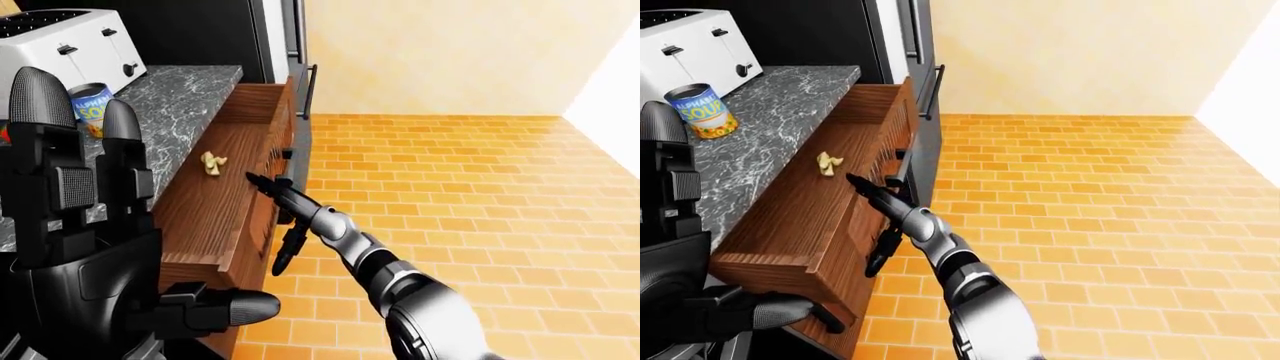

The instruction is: Close the right drawer.

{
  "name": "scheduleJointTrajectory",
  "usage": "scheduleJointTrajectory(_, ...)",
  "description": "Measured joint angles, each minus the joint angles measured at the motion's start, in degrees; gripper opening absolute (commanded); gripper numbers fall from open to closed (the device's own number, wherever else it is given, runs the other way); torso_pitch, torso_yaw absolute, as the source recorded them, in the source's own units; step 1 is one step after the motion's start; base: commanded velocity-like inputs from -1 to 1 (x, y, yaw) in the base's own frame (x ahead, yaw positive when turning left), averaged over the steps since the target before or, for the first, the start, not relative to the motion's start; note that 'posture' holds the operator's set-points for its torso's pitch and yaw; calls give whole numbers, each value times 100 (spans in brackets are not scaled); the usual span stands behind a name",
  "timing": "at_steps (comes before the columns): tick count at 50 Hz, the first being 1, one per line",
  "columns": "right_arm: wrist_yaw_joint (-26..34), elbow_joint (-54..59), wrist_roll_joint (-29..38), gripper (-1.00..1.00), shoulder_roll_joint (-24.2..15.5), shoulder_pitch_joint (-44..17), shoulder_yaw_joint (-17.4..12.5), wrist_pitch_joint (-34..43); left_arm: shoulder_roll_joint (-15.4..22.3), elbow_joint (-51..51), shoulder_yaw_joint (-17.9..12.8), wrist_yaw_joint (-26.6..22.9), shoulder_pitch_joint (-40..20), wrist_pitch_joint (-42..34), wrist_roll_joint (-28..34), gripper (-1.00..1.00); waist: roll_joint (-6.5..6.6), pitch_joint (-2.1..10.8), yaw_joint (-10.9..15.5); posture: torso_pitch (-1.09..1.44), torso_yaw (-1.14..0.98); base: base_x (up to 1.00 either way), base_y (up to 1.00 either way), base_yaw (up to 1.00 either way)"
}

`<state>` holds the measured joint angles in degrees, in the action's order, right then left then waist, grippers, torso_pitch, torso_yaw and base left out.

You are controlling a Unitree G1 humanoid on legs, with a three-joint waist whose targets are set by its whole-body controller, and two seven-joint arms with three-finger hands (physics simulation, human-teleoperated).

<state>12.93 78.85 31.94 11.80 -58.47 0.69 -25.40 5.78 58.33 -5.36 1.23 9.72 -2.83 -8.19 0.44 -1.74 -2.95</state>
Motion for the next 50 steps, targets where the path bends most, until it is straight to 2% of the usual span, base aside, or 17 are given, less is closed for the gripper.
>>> scheduleJointTrajectory(22, 140, 53, 19, 100, 27, -98, -54, 51, 90, -1, -5, 56, 32, 29, -71, 100, 14, -11, 4, 0, 0, 0, 0, 0)
scheduleJointTrajectory(29, 390, 25, -192, 100, -188, -210, -31, 3, 9, -8, 18, 3, 53, 35, -24, 100, -20, -78, 69, 0, 0, 0, 0, 0)
scheduleJointTrajectory(36, 98, -691, -687, 100, -507, -245, -12, -199, -86, -24, 14, -92, 29, -14, 48, 100, -39, -67, 201, 0, 0, 0, 0, 0)
scheduleJointTrajectory(39, -71, -1214, -876, 100, -753, -207, 1, -117, -111, -2, 18, -113, 27, -16, 62, 100, -52, -29, 268, 0, 0, 0, 0, 0)
scheduleJointTrajectory(42, -206, -2202, -1113, 100, -1063, 69, -77, 374, -140, 21, 14, -142, 24, -15, 77, 100, -85, -12, 335, 0, 0, 0, 0, 0)
scheduleJointTrajectory(45, -179, -4127, -1349, 100, -1343, 757, -116, 1253, -133, 25, -33, -144, 22, -17, 64, 100, -123, -16, 390, 0, 0, 0, 0, 0)
scheduleJointTrajectory(50, 6, -7527, -1371, 100, -1512, 2039, -77, 2818, -180, -10, 75, -171, 74, -11, 137, 100, -142, -8, 431, 0, 0, 0, 0, 0)
